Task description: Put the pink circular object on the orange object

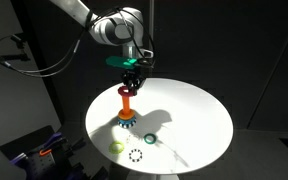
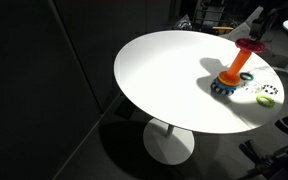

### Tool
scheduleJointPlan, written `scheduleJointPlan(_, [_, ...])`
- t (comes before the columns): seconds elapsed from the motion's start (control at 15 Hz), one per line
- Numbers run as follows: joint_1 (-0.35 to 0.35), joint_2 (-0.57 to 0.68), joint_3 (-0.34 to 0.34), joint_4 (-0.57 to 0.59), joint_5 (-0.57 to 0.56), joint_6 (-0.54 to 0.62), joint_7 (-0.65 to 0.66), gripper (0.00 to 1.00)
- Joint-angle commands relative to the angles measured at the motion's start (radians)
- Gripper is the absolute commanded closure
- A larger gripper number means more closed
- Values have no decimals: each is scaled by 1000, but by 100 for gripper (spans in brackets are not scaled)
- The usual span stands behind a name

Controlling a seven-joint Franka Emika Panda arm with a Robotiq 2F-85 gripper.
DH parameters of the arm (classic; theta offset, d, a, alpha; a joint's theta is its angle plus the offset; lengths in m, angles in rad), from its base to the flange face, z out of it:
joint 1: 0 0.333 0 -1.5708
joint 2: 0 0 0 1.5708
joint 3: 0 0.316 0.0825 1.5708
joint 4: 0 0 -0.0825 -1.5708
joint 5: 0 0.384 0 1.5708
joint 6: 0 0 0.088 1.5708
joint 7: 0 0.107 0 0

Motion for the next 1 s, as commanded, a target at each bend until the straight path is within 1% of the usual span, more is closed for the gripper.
scheduleJointPlan(0.0, [8, 13, 4, 19, -38, 4, 41, 90])
scheduleJointPlan(0.73, [29, 9, 15, 3, -68, 12, 73, 90])
scheduleJointPlan(0.93, [36, 1, 12, -10, -104, 18, 104, 90])
